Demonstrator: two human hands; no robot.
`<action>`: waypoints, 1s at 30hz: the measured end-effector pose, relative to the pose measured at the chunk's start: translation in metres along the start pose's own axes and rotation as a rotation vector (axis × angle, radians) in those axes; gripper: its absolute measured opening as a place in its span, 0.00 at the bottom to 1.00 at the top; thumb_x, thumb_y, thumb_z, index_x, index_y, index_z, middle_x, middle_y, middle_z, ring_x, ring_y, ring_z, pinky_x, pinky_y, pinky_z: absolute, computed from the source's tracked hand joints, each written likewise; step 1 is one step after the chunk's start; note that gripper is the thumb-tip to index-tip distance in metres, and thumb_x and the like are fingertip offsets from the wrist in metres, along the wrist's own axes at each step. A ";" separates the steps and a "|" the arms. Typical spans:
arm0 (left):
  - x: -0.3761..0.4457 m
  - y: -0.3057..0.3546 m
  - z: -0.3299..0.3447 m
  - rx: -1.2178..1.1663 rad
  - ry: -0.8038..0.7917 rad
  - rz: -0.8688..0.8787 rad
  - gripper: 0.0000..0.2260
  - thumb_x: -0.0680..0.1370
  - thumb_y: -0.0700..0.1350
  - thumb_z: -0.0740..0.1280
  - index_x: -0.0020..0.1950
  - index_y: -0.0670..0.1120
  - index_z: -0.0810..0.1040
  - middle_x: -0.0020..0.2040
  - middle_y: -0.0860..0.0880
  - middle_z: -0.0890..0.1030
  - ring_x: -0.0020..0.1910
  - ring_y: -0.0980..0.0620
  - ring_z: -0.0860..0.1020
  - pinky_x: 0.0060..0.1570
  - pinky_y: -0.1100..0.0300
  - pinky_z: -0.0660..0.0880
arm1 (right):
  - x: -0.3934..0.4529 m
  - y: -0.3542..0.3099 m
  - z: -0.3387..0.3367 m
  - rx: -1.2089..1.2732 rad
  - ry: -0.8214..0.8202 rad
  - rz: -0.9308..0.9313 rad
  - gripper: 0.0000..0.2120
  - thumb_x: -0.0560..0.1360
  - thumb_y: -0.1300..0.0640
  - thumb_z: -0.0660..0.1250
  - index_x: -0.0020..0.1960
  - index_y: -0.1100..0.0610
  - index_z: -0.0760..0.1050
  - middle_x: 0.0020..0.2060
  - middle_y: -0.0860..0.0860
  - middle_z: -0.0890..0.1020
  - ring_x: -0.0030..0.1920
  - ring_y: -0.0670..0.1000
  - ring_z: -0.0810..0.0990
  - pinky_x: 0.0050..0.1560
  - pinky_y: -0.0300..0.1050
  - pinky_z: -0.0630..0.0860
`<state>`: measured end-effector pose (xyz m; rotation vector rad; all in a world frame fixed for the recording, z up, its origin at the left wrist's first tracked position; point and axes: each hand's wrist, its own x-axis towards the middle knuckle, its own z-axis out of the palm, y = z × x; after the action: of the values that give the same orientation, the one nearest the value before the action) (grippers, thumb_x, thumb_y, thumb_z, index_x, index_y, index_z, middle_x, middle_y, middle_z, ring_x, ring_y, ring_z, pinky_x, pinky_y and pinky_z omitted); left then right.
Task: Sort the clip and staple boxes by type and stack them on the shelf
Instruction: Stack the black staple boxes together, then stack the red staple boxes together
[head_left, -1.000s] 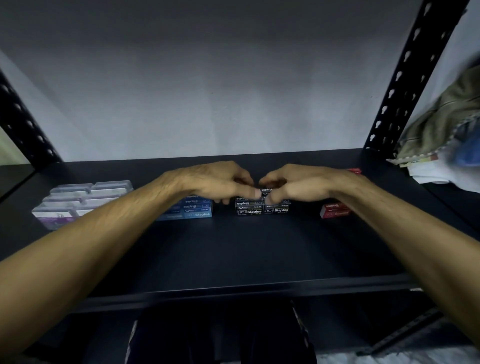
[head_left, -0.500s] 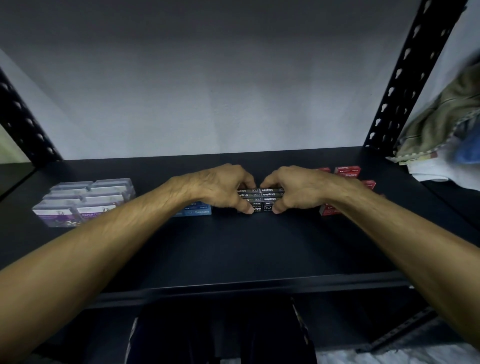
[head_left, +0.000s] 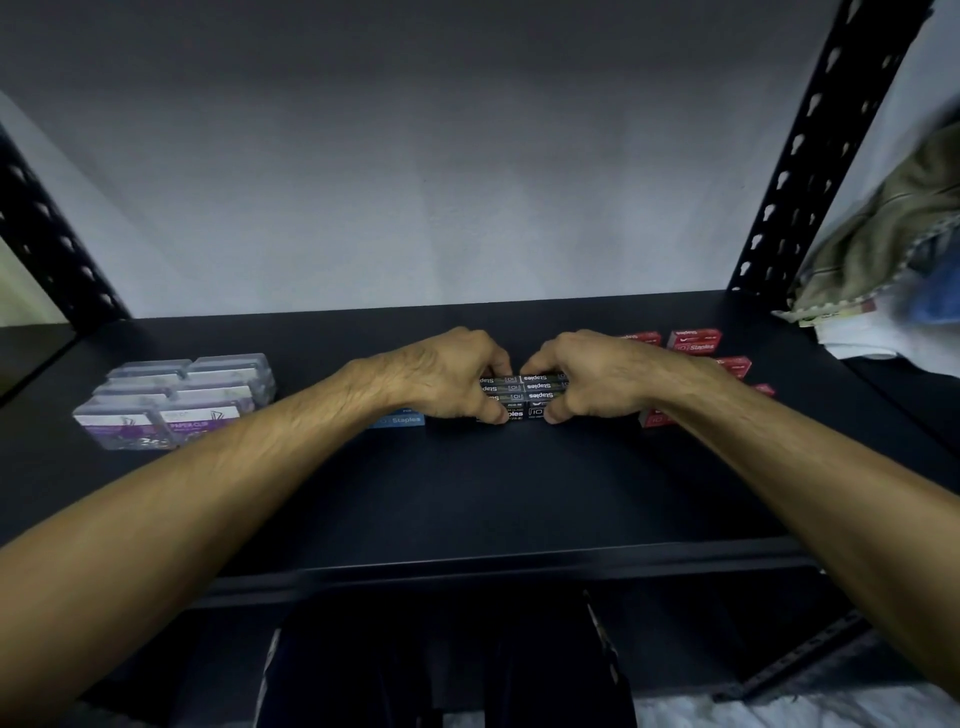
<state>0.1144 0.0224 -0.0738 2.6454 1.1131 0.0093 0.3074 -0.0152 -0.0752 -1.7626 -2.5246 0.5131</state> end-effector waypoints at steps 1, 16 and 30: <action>0.000 0.000 0.000 -0.001 0.002 0.003 0.15 0.71 0.53 0.75 0.55 0.50 0.81 0.44 0.51 0.82 0.42 0.52 0.80 0.43 0.58 0.76 | 0.000 0.000 0.000 0.001 0.000 0.003 0.16 0.70 0.51 0.75 0.57 0.46 0.79 0.46 0.47 0.82 0.44 0.48 0.80 0.45 0.49 0.78; -0.002 -0.002 0.003 0.000 0.010 0.006 0.16 0.71 0.55 0.75 0.55 0.51 0.80 0.42 0.54 0.80 0.40 0.55 0.78 0.38 0.62 0.72 | 0.000 0.000 0.002 0.011 0.008 0.007 0.14 0.69 0.51 0.75 0.54 0.45 0.79 0.43 0.46 0.82 0.41 0.47 0.80 0.39 0.44 0.75; 0.008 0.034 -0.043 -0.132 0.232 0.067 0.21 0.75 0.61 0.69 0.64 0.54 0.77 0.58 0.53 0.78 0.48 0.60 0.76 0.50 0.62 0.72 | -0.061 0.023 -0.059 0.074 0.253 0.186 0.25 0.73 0.41 0.69 0.68 0.48 0.72 0.59 0.46 0.79 0.56 0.48 0.78 0.59 0.48 0.75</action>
<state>0.1396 0.0157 -0.0244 2.6098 1.0512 0.3983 0.3622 -0.0487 -0.0154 -1.9100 -2.1611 0.3562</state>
